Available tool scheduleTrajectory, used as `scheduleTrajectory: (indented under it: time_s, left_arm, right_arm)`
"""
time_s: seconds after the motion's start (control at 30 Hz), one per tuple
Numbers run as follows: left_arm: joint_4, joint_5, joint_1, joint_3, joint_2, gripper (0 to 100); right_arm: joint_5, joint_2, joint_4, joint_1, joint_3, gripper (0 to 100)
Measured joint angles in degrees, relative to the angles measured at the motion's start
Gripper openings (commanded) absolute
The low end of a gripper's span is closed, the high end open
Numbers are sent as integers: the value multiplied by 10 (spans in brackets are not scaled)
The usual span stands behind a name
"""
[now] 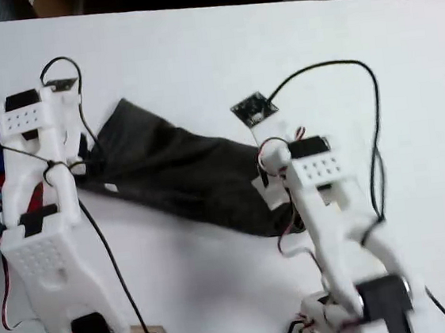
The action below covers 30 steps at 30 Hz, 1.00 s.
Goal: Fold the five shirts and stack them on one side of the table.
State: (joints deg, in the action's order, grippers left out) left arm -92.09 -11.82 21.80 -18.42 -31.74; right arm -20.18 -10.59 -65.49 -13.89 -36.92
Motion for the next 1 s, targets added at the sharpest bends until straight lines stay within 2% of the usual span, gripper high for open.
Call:
scheduleTrajectory:
  time_s: [0.13,0.37,0.57,0.8,1.0]
  left_arm:
    - [-12,0,0,0,0,25]
    - [-13,0,0,0,0,25]
    - [-13,0,0,0,0,25]
    - [-13,0,0,0,0,25]
    - [-13,0,0,0,0,25]
  right_arm:
    - [0,61,-30,14,28,275]
    - [0,55,-48,18,35,16]
    - [0,8,-97,17,35,86]
    - [0,-37,-107,17,35,213]
    - [0,-47,-135,17,35,191]
